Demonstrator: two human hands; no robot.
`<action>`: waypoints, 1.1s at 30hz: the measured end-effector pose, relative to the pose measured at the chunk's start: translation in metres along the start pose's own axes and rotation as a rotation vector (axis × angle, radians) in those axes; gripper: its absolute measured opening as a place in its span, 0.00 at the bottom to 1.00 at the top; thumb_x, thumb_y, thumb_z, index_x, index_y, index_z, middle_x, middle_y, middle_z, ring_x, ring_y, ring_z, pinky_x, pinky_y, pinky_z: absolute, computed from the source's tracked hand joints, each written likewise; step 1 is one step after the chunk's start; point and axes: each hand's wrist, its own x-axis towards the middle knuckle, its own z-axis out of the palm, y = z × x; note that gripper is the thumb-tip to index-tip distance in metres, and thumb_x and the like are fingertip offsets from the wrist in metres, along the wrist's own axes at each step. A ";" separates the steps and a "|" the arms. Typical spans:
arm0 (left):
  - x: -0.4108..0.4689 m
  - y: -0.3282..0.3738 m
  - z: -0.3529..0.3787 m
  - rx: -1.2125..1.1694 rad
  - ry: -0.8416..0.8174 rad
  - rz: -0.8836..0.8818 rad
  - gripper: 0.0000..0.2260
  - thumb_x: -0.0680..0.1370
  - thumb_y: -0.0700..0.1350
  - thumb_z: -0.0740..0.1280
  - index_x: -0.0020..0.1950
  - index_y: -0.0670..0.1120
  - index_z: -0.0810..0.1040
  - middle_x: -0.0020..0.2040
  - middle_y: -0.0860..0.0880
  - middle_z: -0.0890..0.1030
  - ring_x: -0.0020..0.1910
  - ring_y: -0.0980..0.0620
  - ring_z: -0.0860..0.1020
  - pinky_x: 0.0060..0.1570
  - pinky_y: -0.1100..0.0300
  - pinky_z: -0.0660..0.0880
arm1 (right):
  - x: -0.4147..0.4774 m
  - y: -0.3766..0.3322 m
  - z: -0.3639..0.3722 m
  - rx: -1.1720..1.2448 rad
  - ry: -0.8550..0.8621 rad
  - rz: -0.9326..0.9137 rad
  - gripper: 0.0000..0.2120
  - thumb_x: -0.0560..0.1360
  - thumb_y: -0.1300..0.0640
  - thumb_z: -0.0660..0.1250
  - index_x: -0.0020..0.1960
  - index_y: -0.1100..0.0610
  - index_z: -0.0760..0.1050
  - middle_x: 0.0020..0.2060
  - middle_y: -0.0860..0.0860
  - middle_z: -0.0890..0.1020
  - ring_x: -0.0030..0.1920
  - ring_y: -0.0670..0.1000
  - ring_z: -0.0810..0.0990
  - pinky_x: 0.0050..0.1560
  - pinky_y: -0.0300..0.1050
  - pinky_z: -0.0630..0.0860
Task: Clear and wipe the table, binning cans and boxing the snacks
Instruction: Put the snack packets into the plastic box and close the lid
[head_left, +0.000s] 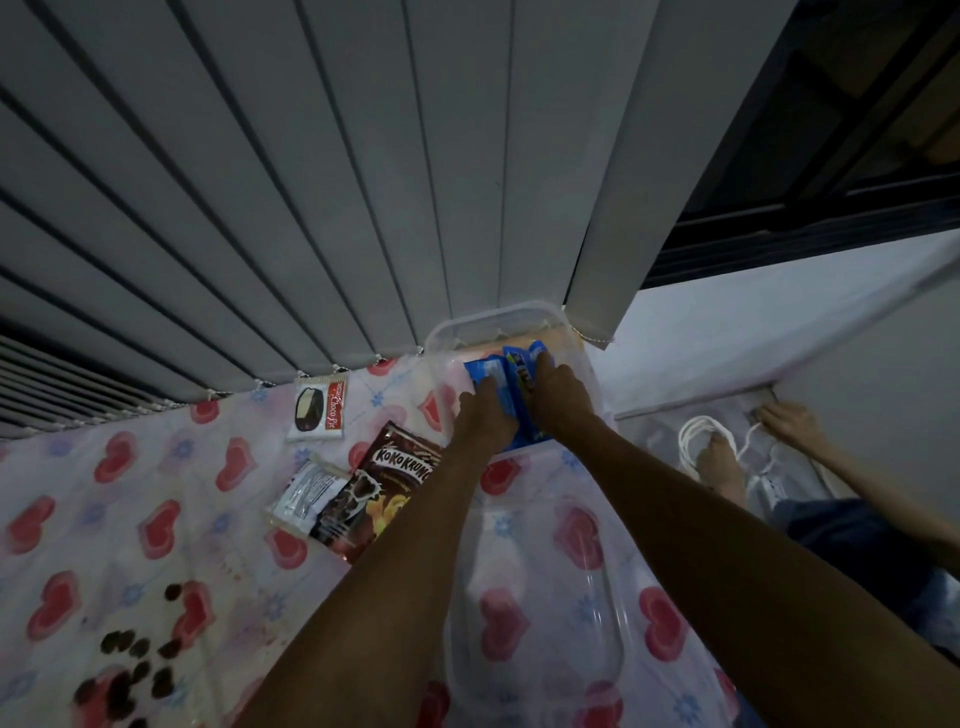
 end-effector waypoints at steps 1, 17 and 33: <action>0.001 0.001 0.000 0.015 -0.006 -0.001 0.35 0.77 0.49 0.69 0.80 0.47 0.57 0.69 0.37 0.73 0.65 0.36 0.75 0.64 0.42 0.76 | -0.001 -0.001 0.000 -0.001 -0.007 0.003 0.28 0.81 0.51 0.64 0.76 0.57 0.58 0.60 0.61 0.77 0.56 0.59 0.81 0.53 0.52 0.80; -0.053 -0.021 -0.105 -0.076 0.251 0.104 0.21 0.77 0.50 0.71 0.65 0.39 0.77 0.64 0.35 0.77 0.63 0.37 0.78 0.59 0.52 0.75 | -0.039 -0.118 -0.049 -0.131 0.043 -0.225 0.26 0.75 0.51 0.70 0.69 0.58 0.65 0.62 0.62 0.74 0.62 0.63 0.74 0.58 0.55 0.75; -0.065 -0.223 -0.143 0.040 0.219 -0.079 0.29 0.65 0.59 0.74 0.64 0.50 0.81 0.58 0.43 0.82 0.53 0.44 0.83 0.52 0.48 0.83 | -0.059 -0.239 0.096 -0.017 -0.078 -0.331 0.28 0.80 0.41 0.61 0.74 0.56 0.62 0.61 0.64 0.77 0.60 0.66 0.78 0.56 0.59 0.78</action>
